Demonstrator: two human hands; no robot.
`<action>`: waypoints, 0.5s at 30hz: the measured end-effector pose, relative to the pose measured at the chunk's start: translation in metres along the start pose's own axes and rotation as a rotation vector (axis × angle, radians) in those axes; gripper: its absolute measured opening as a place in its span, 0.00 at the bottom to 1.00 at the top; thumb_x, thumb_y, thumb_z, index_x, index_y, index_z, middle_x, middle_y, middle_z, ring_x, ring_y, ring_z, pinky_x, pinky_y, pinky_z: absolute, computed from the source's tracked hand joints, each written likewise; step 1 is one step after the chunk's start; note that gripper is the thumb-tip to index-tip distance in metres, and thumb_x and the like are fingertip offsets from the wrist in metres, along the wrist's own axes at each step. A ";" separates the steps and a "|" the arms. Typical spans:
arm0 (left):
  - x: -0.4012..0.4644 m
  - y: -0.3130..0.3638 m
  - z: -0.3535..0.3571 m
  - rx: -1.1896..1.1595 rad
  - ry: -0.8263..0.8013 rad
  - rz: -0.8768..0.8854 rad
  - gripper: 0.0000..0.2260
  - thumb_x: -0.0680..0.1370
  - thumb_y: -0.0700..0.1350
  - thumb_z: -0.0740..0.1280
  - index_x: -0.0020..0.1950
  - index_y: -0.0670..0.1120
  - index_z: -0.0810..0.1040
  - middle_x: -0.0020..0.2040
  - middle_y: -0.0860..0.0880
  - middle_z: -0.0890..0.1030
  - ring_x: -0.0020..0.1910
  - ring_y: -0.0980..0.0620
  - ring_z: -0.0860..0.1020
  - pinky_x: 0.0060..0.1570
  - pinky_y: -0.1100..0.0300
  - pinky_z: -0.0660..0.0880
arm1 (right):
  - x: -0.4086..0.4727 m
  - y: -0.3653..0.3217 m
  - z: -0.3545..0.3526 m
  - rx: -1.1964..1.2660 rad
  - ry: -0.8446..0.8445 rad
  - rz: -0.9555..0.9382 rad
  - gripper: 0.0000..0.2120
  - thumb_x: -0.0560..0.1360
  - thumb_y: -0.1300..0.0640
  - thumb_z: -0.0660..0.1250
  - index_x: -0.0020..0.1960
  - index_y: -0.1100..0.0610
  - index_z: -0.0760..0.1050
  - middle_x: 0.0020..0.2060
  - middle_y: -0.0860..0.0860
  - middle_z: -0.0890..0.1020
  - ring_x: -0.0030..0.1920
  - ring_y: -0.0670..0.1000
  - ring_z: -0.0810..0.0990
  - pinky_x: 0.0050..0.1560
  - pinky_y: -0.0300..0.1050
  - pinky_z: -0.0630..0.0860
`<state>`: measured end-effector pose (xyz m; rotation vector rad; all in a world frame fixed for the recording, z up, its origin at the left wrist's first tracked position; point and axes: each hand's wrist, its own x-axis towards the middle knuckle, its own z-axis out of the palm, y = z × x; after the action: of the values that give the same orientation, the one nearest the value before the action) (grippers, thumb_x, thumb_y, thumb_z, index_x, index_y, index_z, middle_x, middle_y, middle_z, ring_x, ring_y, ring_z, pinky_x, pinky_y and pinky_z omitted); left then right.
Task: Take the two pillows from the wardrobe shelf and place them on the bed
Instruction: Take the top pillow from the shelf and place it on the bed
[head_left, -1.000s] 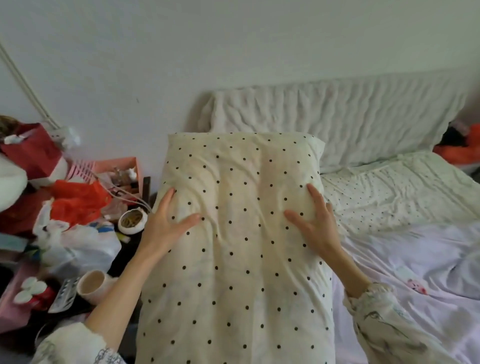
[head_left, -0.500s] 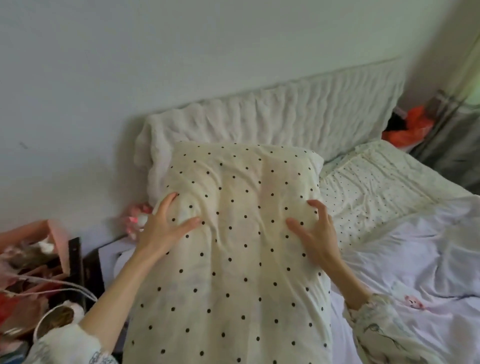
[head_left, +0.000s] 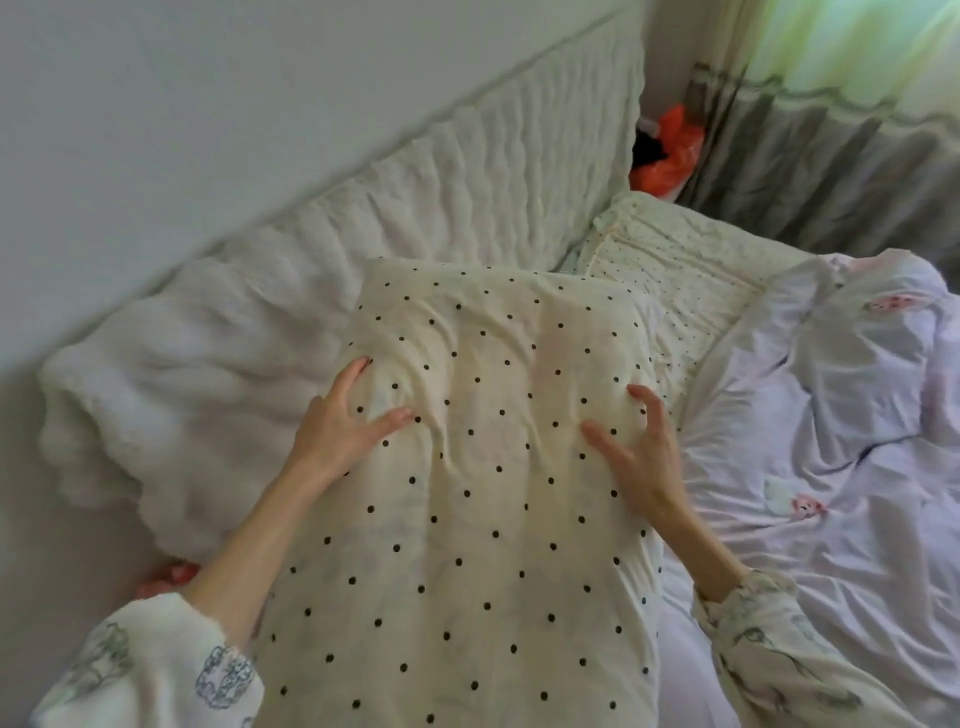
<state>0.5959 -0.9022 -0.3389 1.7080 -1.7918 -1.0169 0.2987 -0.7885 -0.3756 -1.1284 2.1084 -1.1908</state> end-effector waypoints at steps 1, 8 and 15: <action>0.014 0.002 0.006 0.008 -0.024 0.006 0.42 0.61 0.67 0.72 0.71 0.64 0.58 0.71 0.49 0.66 0.59 0.54 0.70 0.55 0.59 0.65 | 0.008 0.005 0.003 0.002 0.011 0.014 0.31 0.66 0.40 0.71 0.65 0.42 0.61 0.57 0.49 0.69 0.52 0.48 0.71 0.52 0.46 0.67; 0.125 0.027 0.063 0.064 -0.172 0.041 0.46 0.55 0.72 0.70 0.70 0.65 0.58 0.71 0.46 0.65 0.62 0.49 0.71 0.61 0.56 0.66 | 0.086 0.054 0.024 -0.016 0.087 0.172 0.37 0.67 0.40 0.70 0.71 0.42 0.56 0.66 0.53 0.68 0.60 0.50 0.69 0.58 0.46 0.65; 0.236 0.024 0.144 0.079 -0.310 0.114 0.43 0.62 0.64 0.73 0.73 0.58 0.58 0.73 0.57 0.62 0.69 0.54 0.65 0.62 0.60 0.63 | 0.158 0.125 0.058 0.023 0.156 0.333 0.38 0.67 0.42 0.71 0.71 0.42 0.56 0.67 0.55 0.67 0.65 0.56 0.68 0.65 0.57 0.66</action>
<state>0.4419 -1.1068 -0.4471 1.5375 -2.1221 -1.2293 0.1998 -0.9118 -0.5127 -0.6562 2.2801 -1.1690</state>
